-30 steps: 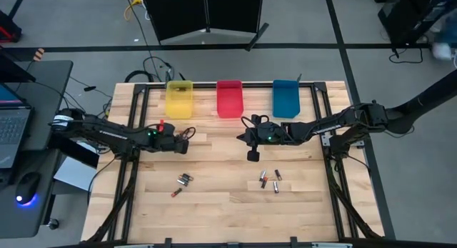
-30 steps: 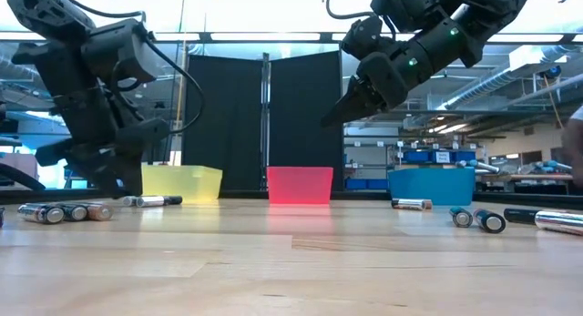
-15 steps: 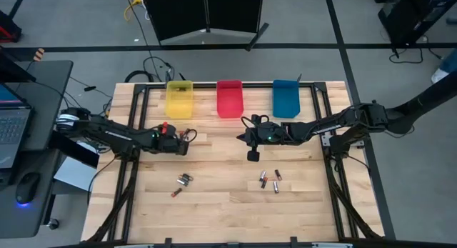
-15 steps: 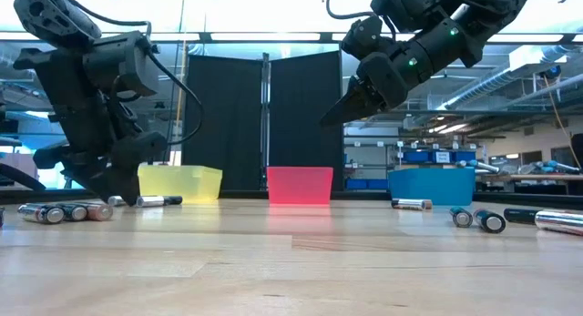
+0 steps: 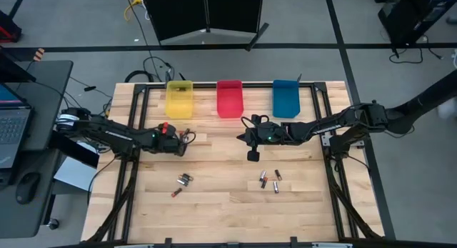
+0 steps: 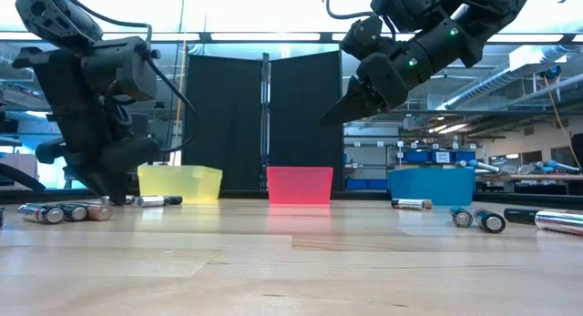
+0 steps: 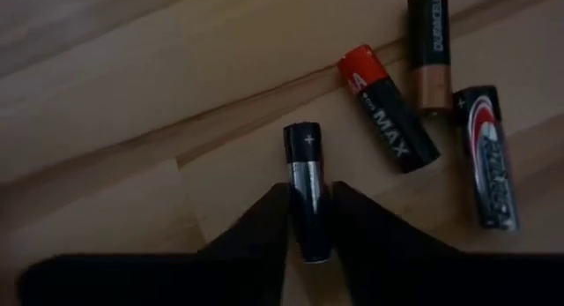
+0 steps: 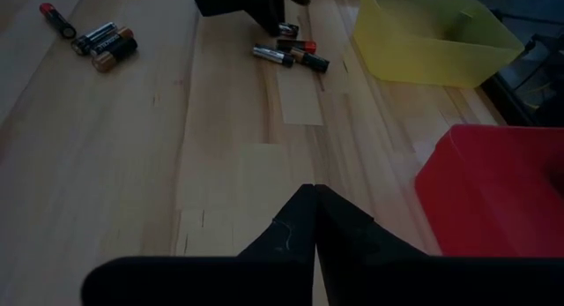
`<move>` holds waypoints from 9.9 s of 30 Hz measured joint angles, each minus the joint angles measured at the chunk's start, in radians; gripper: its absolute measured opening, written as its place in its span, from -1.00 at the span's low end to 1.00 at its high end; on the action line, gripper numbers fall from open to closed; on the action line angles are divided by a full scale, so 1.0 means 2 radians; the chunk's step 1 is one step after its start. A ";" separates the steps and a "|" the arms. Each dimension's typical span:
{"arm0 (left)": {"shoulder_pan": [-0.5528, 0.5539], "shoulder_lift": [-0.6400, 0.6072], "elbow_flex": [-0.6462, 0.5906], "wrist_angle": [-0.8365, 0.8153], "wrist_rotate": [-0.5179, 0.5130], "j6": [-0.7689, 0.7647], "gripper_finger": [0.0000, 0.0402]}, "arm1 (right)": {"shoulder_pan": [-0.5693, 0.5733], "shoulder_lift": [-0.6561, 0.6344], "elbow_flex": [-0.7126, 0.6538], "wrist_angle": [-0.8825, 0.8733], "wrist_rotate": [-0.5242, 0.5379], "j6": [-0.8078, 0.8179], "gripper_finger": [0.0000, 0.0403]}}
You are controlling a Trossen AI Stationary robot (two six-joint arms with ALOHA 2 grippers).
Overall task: Sort batteries
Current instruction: Put the silver battery into the red bin, then put the orange battery into the blue bin
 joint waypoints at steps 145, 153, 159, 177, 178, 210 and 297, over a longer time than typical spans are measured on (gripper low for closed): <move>0.197 0.079 0.146 0.531 0.317 0.710 -0.97 | 0.057 -0.096 -0.097 -0.043 0.023 0.176 -0.91; 0.177 0.031 0.009 0.648 0.312 0.679 -0.97 | 0.140 -0.080 0.000 -0.267 0.029 0.333 -0.85; 0.175 0.031 -0.047 0.728 0.310 0.664 -0.97 | 0.205 -0.039 0.058 -0.354 0.014 0.454 -0.67; 0.156 0.031 -0.062 0.749 0.311 0.667 -0.97 | 0.244 0.098 0.172 -0.472 -0.039 0.529 0.67; 0.156 0.031 -0.062 0.749 0.311 0.668 -0.97 | 0.242 0.102 0.172 -0.474 -0.041 0.527 0.73; 0.156 0.031 -0.062 0.744 0.311 0.668 -0.97 | 0.225 0.130 0.146 -0.454 -0.029 0.477 0.85; 0.156 0.031 -0.061 0.744 0.311 0.667 -0.97 | -0.356 0.118 0.310 -0.643 0.028 -0.202 0.12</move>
